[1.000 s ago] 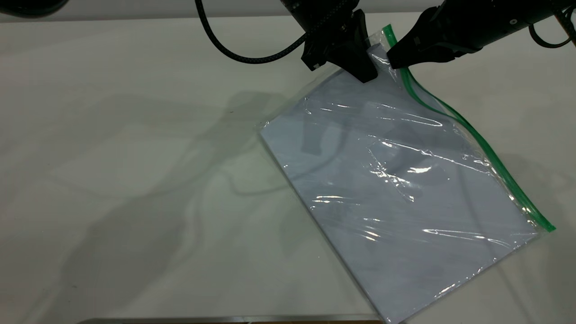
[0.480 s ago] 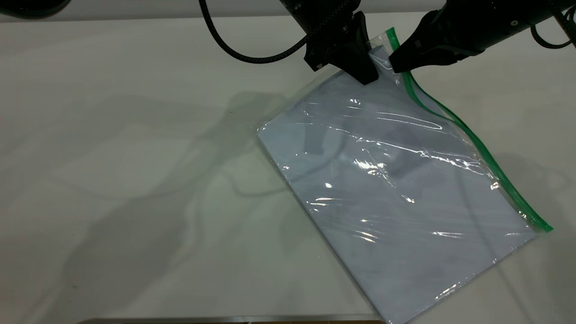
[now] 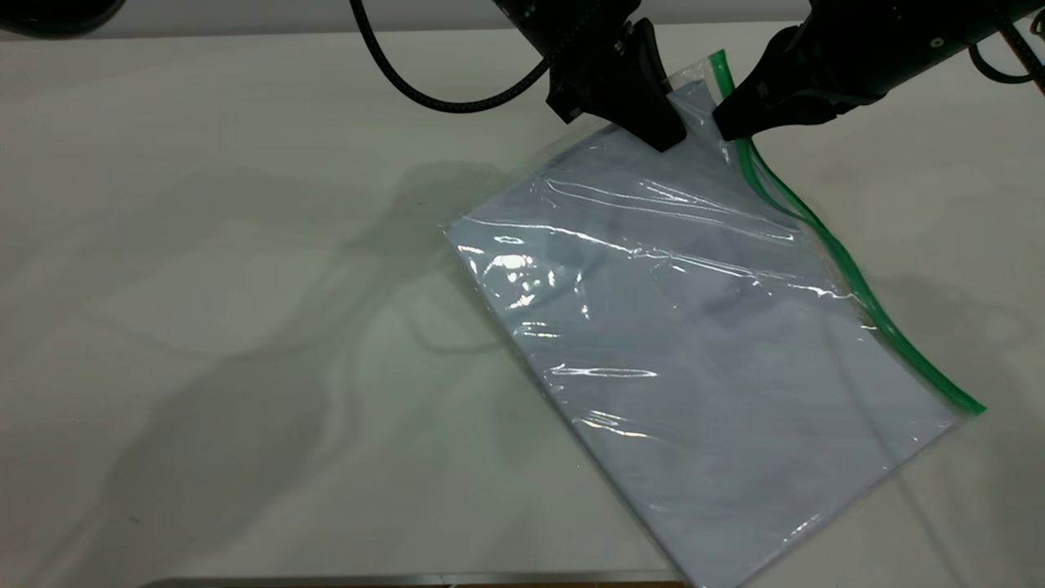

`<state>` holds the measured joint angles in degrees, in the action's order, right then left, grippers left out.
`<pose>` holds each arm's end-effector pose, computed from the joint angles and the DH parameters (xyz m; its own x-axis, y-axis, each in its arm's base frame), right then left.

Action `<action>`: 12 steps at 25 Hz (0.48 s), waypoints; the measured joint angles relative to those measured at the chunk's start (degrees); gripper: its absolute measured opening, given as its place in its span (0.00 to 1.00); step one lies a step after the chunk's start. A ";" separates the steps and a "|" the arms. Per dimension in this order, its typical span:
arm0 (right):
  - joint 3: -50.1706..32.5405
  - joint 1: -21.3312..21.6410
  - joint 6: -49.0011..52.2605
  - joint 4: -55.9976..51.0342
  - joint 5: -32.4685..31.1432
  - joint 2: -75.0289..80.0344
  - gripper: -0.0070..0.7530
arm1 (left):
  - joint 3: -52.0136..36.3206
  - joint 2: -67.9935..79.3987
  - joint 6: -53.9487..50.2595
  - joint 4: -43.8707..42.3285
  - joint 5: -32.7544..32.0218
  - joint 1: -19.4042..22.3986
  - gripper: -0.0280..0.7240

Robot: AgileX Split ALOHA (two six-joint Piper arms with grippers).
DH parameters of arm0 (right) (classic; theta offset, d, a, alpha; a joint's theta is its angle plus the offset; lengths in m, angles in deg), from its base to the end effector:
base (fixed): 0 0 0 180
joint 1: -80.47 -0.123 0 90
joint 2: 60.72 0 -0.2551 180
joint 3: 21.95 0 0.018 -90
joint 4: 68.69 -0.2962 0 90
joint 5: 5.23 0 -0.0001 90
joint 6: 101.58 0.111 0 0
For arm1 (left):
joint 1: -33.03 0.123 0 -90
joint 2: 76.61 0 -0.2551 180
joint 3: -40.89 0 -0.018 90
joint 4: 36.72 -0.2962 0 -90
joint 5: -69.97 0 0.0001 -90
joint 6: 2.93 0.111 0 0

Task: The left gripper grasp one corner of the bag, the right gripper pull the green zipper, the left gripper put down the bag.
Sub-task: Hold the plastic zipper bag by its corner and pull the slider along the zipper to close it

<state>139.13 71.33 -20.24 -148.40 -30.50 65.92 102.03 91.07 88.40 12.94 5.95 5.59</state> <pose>0.3720 0.1072 0.0060 -0.6870 -0.4251 -0.5894 -0.6218 0.7637 0.1739 0.4676 -0.3285 0.0346 0.1287 0.6711 -0.7301 0.9876 -0.1536 0.0329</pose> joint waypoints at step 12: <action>0.07 -0.18 0.06 0.00 1.41 -0.06 0.05 | 0.00 0.00 0.21 2.14 -0.59 0.77 0.11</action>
<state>139.20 71.15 -20.18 -148.40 -29.09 65.86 102.03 91.07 88.61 15.08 5.36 6.36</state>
